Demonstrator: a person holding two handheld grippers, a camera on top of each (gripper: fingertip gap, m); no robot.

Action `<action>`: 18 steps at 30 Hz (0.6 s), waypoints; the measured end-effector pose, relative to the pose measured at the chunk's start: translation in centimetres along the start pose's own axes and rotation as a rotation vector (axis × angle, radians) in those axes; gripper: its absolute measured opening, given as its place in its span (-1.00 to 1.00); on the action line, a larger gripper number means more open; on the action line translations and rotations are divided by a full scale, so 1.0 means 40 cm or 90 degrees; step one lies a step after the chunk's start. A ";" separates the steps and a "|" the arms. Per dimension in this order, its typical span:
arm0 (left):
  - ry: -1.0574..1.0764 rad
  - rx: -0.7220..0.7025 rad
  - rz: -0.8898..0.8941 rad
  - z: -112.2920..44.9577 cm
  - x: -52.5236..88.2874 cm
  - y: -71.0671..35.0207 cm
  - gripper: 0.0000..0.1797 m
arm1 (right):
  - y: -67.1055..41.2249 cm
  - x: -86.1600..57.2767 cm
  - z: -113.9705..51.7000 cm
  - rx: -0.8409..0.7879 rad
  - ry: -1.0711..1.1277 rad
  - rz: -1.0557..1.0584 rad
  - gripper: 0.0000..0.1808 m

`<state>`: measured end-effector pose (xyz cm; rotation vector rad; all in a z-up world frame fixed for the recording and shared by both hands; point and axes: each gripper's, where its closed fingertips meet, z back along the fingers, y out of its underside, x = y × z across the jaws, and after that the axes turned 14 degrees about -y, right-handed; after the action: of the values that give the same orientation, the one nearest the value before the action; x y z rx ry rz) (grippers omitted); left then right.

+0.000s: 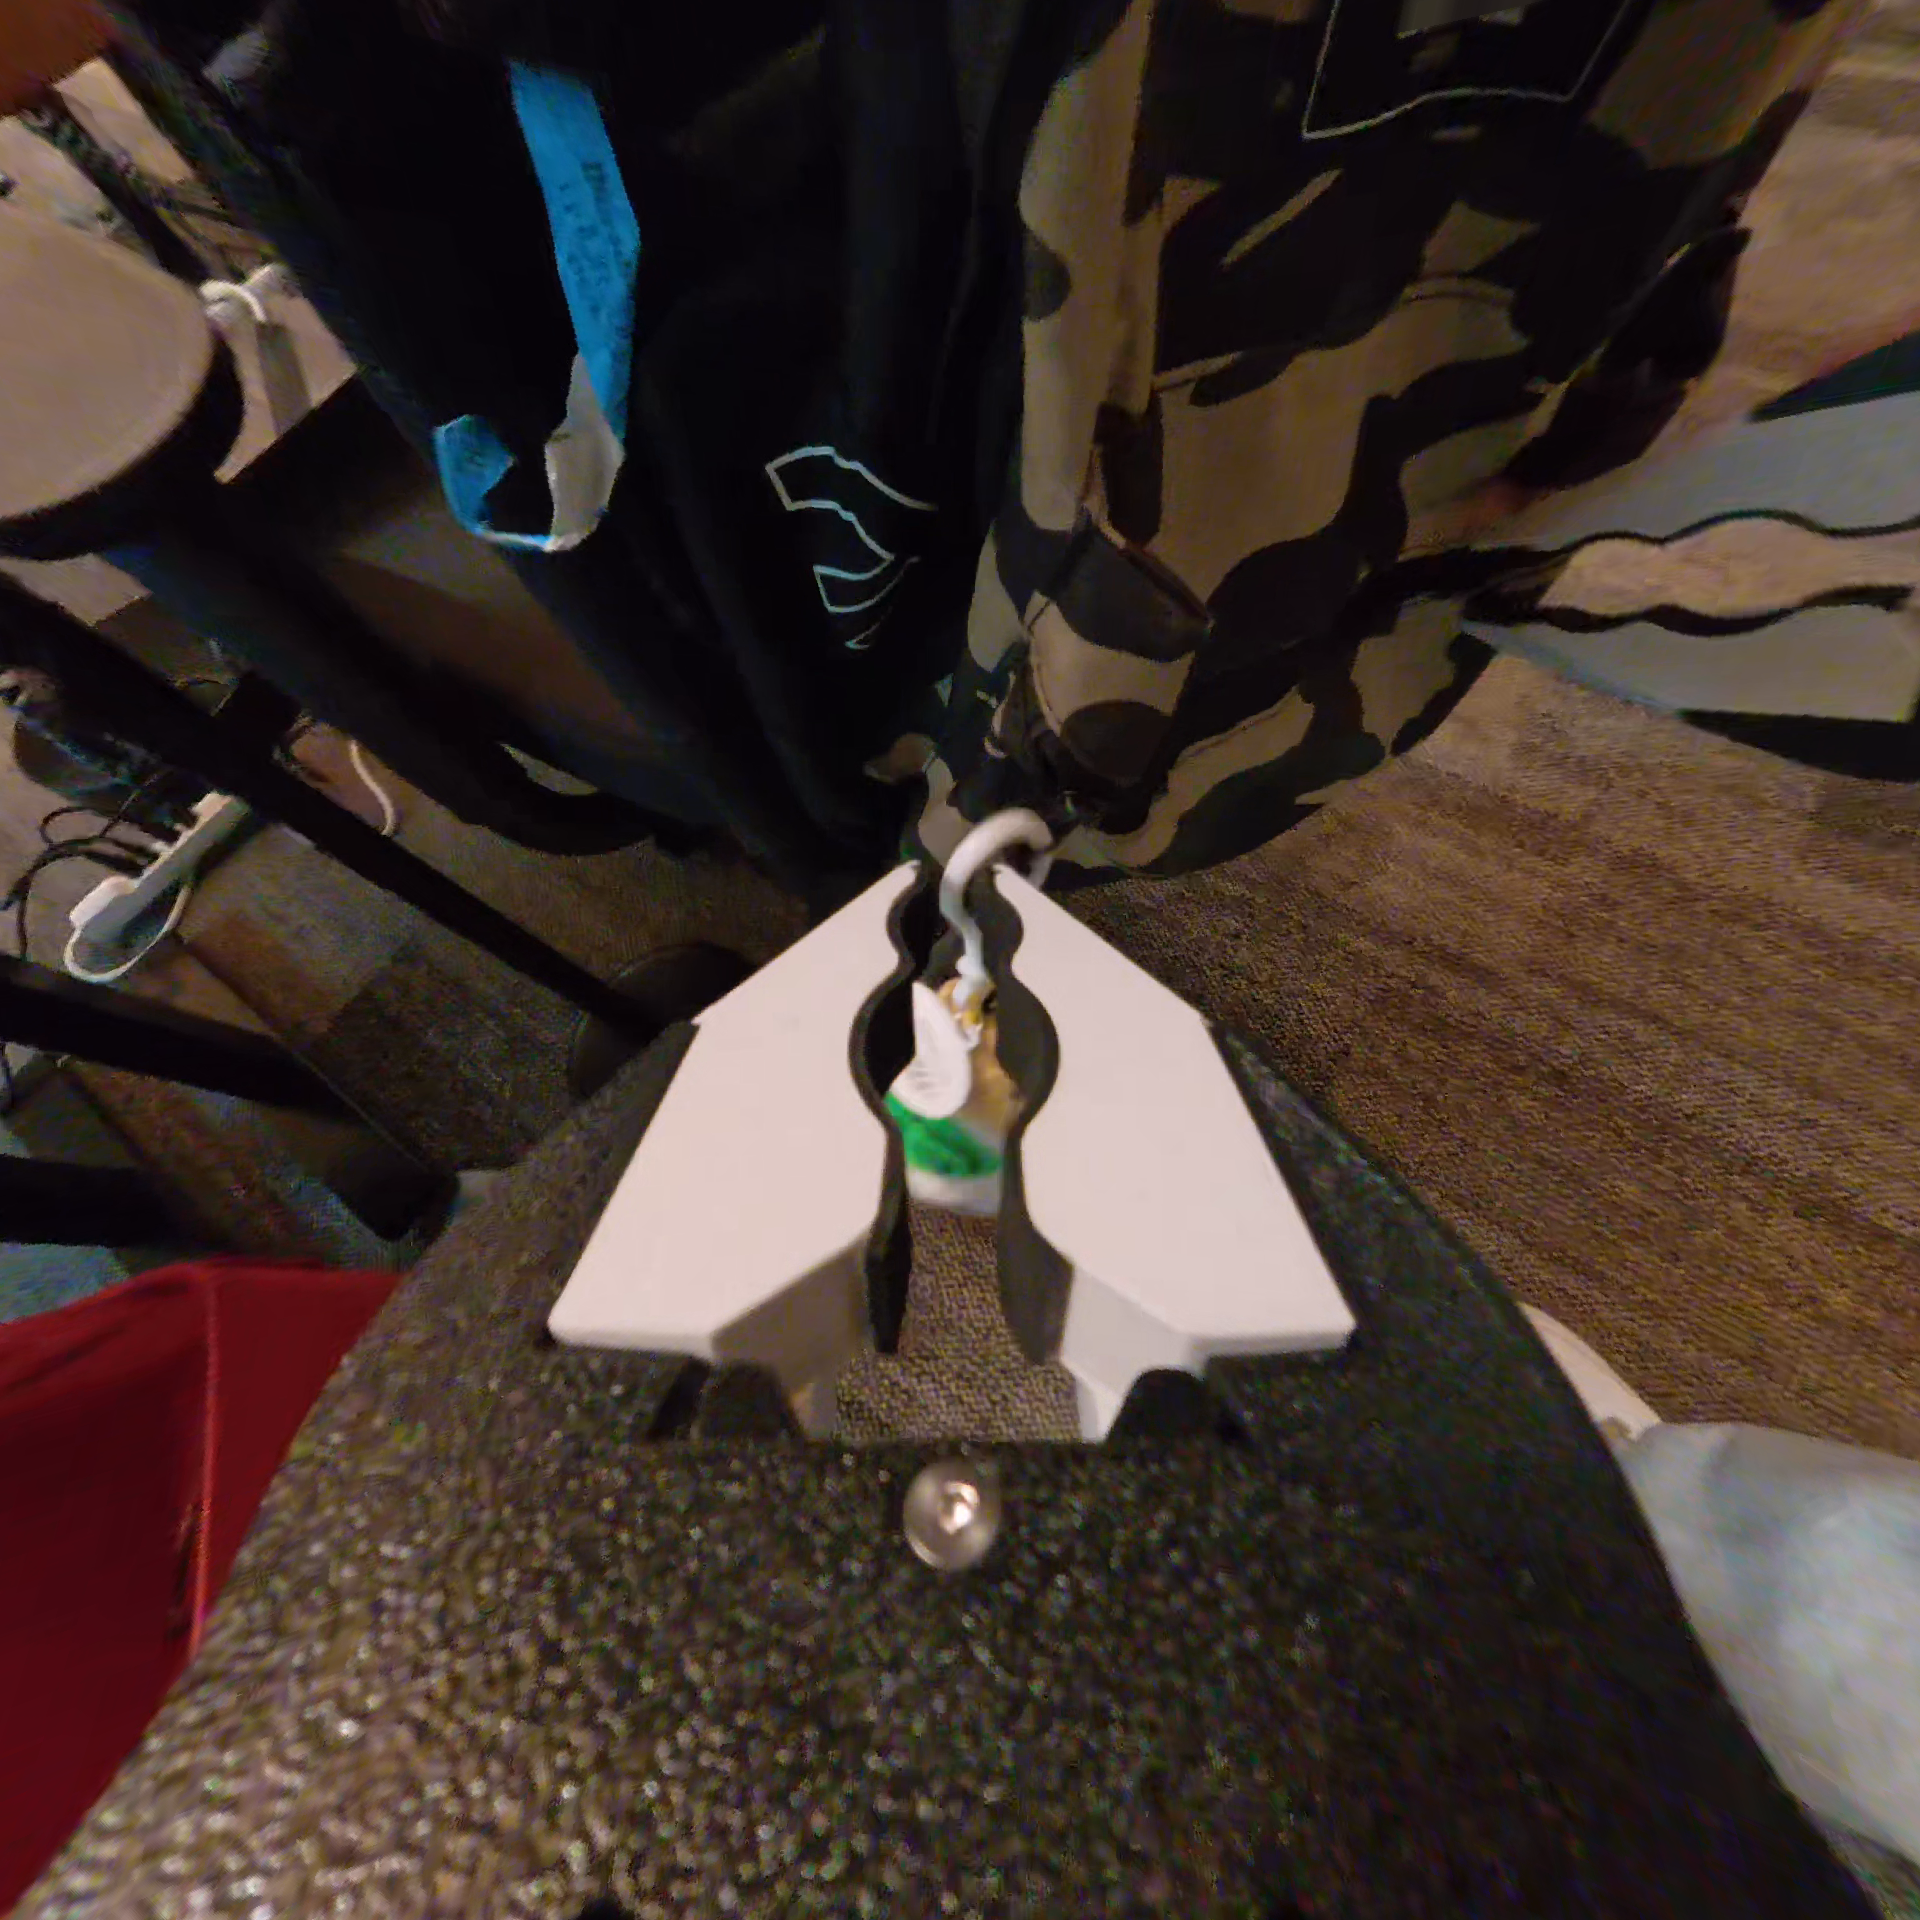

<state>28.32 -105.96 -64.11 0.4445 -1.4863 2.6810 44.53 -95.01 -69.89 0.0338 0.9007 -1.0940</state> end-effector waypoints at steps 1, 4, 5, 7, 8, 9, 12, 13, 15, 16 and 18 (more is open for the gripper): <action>-0.007 0.002 0.010 0.018 0.004 -0.001 -0.87 | -0.003 0.013 0.027 -0.005 -0.017 -0.034 -0.74; -0.016 0.017 0.050 0.118 0.026 -0.022 -0.67 | -0.050 0.088 0.130 -0.062 -0.129 -0.151 -0.53; -0.020 0.026 0.059 0.161 0.035 -0.029 -0.64 | -0.080 0.117 0.168 -0.087 -0.175 -0.180 -0.46; -0.017 0.045 0.070 0.256 0.045 -0.037 -0.57 | -0.144 0.154 0.243 -0.122 -0.238 -0.226 -0.31; -0.016 0.056 0.085 0.307 0.050 -0.043 -0.53 | -0.184 0.172 0.280 -0.145 -0.275 -0.246 -0.27; -0.015 0.066 0.109 0.360 0.055 -0.051 -0.47 | -0.230 0.185 0.314 -0.173 -0.311 -0.266 -0.18; -0.044 0.077 0.199 0.531 0.096 -0.105 -0.32 | -0.385 0.177 0.405 -0.251 -0.404 -0.324 0.03; -0.066 0.074 0.221 0.588 0.118 -0.129 -0.28 | -0.447 0.158 0.434 -0.285 -0.433 -0.335 0.10; -0.123 0.059 0.247 0.698 0.173 -0.178 -0.18 | -0.570 0.107 0.482 -0.349 -0.472 -0.329 0.17; -0.158 0.053 0.260 0.750 0.203 -0.196 -0.13 | -0.628 0.082 0.498 -0.374 -0.489 -0.317 0.21; -0.232 0.045 0.286 0.846 0.264 -0.219 -0.03 | -0.738 0.040 0.532 -0.417 -0.530 -0.284 0.25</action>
<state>27.42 -130.61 -37.17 0.7120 -1.7689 3.1369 34.92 -120.17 -45.36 -1.1306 0.4623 -1.0246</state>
